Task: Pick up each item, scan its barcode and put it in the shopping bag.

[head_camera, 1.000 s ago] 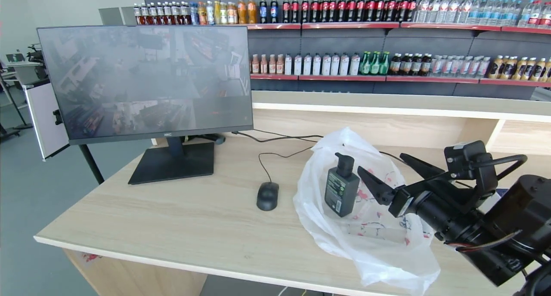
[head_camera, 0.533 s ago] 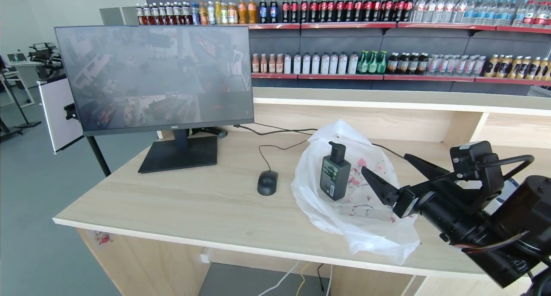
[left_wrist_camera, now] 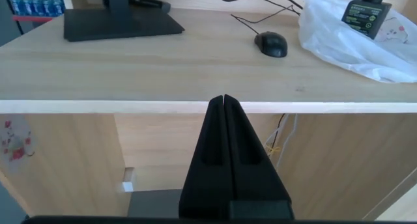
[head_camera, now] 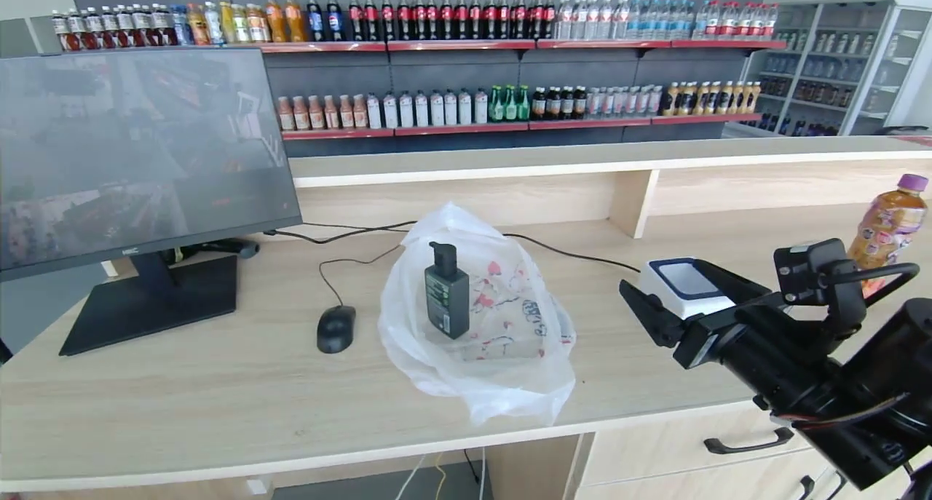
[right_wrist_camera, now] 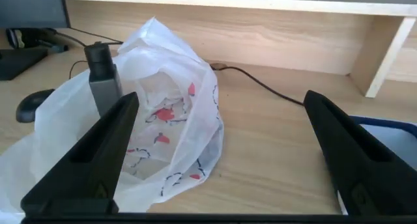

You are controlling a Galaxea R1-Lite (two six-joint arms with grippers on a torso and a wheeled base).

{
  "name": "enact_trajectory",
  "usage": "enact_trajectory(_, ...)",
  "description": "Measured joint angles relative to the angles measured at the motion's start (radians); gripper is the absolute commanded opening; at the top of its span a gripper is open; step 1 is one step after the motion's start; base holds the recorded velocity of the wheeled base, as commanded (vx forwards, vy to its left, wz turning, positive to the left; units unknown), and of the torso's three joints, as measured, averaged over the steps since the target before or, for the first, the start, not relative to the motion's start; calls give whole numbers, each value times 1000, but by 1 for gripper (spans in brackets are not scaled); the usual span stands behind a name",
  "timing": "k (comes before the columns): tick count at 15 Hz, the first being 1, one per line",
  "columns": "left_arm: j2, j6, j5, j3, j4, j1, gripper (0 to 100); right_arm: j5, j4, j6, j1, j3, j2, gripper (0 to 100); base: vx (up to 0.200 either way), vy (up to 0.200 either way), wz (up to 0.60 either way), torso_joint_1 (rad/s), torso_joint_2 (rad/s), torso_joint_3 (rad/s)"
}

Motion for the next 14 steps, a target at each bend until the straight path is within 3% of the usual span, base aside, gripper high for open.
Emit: enact_trajectory(14,0,-6,1,0,0,0,0,0,-1,-1,-32,15,-27,100,0,-200,0,2,3,2)
